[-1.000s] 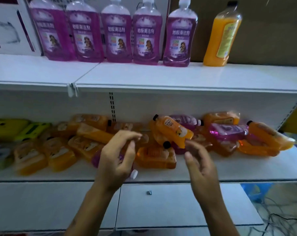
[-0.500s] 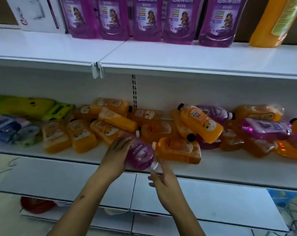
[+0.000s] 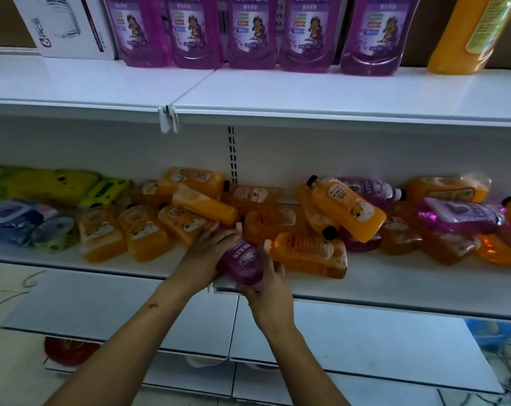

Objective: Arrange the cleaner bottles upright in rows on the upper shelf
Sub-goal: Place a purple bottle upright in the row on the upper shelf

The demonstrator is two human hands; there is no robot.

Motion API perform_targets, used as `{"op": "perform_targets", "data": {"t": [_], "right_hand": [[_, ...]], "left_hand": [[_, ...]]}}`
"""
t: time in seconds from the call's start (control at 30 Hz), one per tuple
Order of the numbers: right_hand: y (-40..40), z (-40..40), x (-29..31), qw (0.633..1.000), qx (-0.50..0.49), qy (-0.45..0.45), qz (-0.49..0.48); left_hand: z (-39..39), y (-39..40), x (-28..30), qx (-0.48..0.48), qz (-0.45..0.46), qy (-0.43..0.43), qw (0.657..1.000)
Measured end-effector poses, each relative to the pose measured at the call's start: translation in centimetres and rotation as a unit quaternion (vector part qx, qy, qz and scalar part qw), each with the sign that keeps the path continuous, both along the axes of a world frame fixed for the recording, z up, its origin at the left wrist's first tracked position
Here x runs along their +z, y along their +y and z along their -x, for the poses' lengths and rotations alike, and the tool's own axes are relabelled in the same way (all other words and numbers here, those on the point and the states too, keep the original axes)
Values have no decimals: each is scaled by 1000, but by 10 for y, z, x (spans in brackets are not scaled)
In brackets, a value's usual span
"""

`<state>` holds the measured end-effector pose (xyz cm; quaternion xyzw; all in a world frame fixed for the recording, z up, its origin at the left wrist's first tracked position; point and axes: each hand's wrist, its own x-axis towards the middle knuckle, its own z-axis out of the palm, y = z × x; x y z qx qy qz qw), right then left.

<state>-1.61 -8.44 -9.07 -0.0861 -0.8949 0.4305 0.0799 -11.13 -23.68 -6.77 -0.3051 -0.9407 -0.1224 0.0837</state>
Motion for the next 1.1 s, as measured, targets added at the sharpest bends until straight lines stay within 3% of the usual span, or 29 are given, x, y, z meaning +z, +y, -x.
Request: {"op": "perform_targets", "data": {"t": [0.17, 0.33, 0.43, 0.63, 0.73, 1.0, 1.1], "right_hand": [[18, -18, 9, 995, 53, 58, 63], [41, -33, 47, 981, 57, 98, 158], [52, -39, 80, 969, 83, 125, 195], [85, -53, 139, 944, 124, 140, 274], [106, -68, 162, 920, 153, 130, 337], [156, -99, 193, 868, 212, 165, 417], [170, -107, 199, 863, 210, 189, 418]], "left_hand": [[-21, -10, 0, 17, -20, -45, 999], [-66, 1, 24, 12, -257, -110, 960], [-90, 22, 48, -16, -362, -173, 916], [-118, 60, 88, -72, -520, -396, 753], [-126, 76, 111, -106, -549, -515, 649], [-140, 131, 133, -179, -569, -711, 372], [-146, 152, 138, -246, -529, -732, 352]]}}
